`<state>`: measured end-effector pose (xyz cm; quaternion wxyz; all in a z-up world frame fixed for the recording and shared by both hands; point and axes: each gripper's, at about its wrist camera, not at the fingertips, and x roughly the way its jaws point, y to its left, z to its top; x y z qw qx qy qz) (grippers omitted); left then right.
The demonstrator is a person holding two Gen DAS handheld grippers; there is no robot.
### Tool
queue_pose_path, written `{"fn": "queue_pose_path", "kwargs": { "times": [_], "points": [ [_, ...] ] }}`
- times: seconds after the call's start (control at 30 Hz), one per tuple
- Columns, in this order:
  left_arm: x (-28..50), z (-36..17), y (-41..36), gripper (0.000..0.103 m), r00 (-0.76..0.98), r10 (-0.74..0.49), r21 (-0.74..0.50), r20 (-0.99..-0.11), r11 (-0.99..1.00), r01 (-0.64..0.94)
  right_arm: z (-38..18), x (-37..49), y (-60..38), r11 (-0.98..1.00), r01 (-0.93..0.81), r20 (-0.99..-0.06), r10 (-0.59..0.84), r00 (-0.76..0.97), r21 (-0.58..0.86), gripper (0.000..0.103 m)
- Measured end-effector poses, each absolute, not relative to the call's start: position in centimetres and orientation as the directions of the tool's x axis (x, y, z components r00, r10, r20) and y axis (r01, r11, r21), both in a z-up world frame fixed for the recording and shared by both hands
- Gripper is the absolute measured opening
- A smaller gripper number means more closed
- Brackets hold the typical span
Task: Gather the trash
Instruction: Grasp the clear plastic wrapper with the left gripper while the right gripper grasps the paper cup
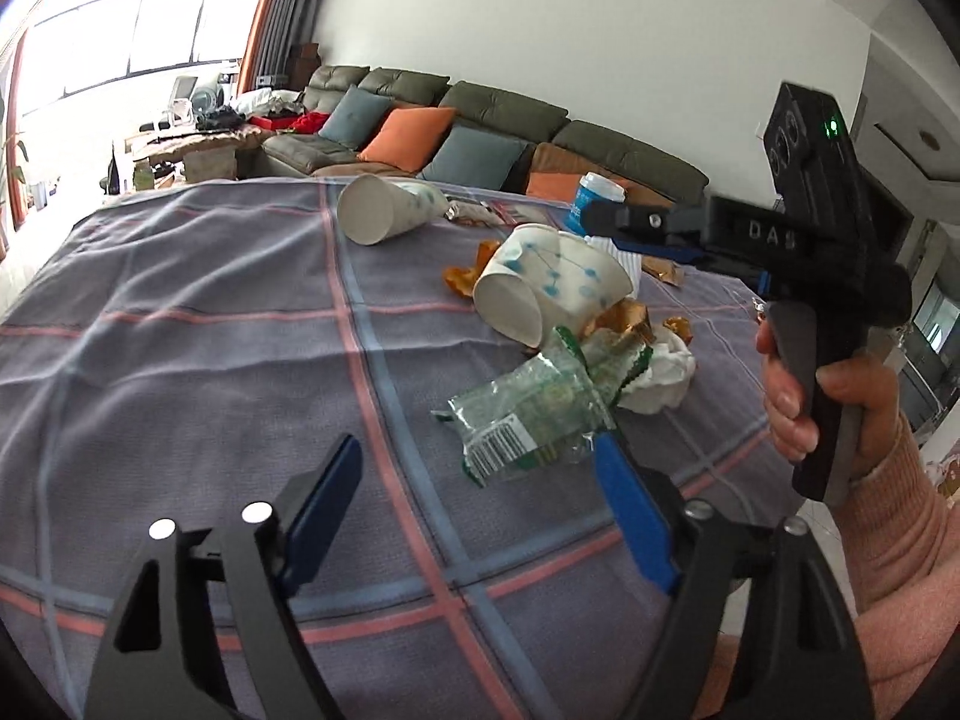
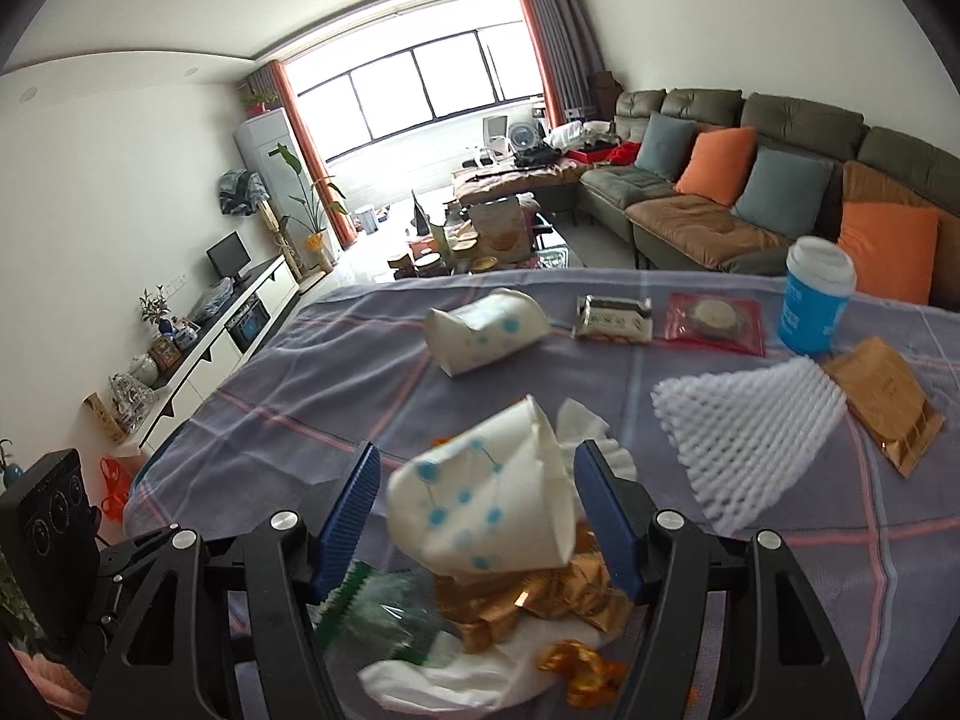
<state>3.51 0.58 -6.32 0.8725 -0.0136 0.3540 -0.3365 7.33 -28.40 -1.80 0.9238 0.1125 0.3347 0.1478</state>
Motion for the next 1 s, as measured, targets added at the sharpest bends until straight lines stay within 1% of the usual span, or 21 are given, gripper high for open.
{"fn": "queue_pose_path", "kwargs": {
  "times": [0.03, 0.07, 0.13, 0.27, 0.33, 0.37, 0.43, 0.47, 0.53, 0.57, 0.63, 0.77, 0.83, 1.0],
  "points": [
    [3.6, -6.4, 0.5, 0.071, 0.517, -0.600, -0.267, -0.610, 0.771, 0.578, -2.1, 7.3, -28.6, 0.929, -0.196, -0.588, 0.352, 0.728, 0.313, 0.067],
    [3.7, -6.4, 0.5, 0.069, 0.509, -0.605, -0.275, -0.612, 0.767, 0.580, -2.4, 7.3, -28.8, 0.925, -0.198, -0.590, 0.361, 0.722, 0.323, 0.067],
    [4.0, -6.6, 0.3, 0.060, 0.496, -0.613, -0.287, -0.615, 0.760, 0.583, -2.9, 7.3, -29.0, 0.922, -0.199, -0.597, 0.370, 0.712, 0.333, 0.063],
    [4.6, -7.0, 0.0, 0.048, 0.470, -0.623, -0.305, -0.626, 0.750, 0.587, -3.4, 7.5, -28.7, 0.913, -0.219, -0.608, 0.395, 0.689, 0.344, 0.057],
    [4.9, -7.2, -0.1, 0.040, 0.456, -0.629, -0.319, -0.629, 0.744, 0.587, -3.4, 7.5, -28.4, 0.910, -0.233, -0.610, 0.405, 0.682, 0.343, 0.050],
    [4.9, -7.3, -0.2, 0.038, 0.450, -0.632, -0.324, -0.630, 0.741, 0.587, -3.4, 7.4, -28.2, 0.909, -0.241, -0.610, 0.408, 0.679, 0.340, 0.049],
    [5.1, -7.4, -0.1, 0.026, 0.443, -0.635, -0.330, -0.633, 0.739, 0.587, -3.4, 7.3, -28.0, 0.905, -0.252, -0.608, 0.417, 0.676, 0.341, 0.042],
    [5.2, -7.5, -0.1, 0.024, 0.441, -0.635, -0.333, -0.634, 0.739, 0.586, -3.3, 7.2, -28.0, 0.904, -0.257, -0.606, 0.421, 0.675, 0.342, 0.040],
    [5.3, -7.5, 0.1, 0.018, 0.445, -0.632, -0.332, -0.635, 0.743, 0.581, -3.1, 7.1, -27.8, 0.902, -0.267, -0.603, 0.426, 0.674, 0.339, 0.031],
    [5.3, -7.5, 0.1, 0.017, 0.446, -0.633, -0.334, -0.633, 0.743, 0.580, -3.0, 7.1, -27.7, 0.900, -0.274, -0.600, 0.430, 0.674, 0.338, 0.028],
    [5.4, -7.4, 0.4, 0.016, 0.452, -0.633, -0.338, -0.629, 0.746, 0.573, -2.9, 7.0, -27.6, 0.898, -0.284, -0.600, 0.437, 0.670, 0.337, 0.015],
    [5.6, -7.2, 1.1, 0.015, 0.474, -0.623, -0.337, -0.623, 0.760, 0.556, -2.5, 6.8, -26.9, 0.895, -0.305, -0.598, 0.445, 0.667, 0.325, 0.011],
    [5.4, -7.1, 1.6, 0.015, 0.486, -0.617, -0.333, -0.619, 0.766, 0.550, -2.2, 6.7, -26.6, 0.894, -0.312, -0.593, 0.446, 0.670, 0.320, 0.006],
    [5.2, -6.4, 2.9, 0.015, 0.522, -0.602, -0.326, -0.604, 0.785, 0.527, -1.1, 6.5, -25.5, 0.894, -0.339, -0.580, 0.449, 0.680, 0.293, 0.005]
  ]
}}
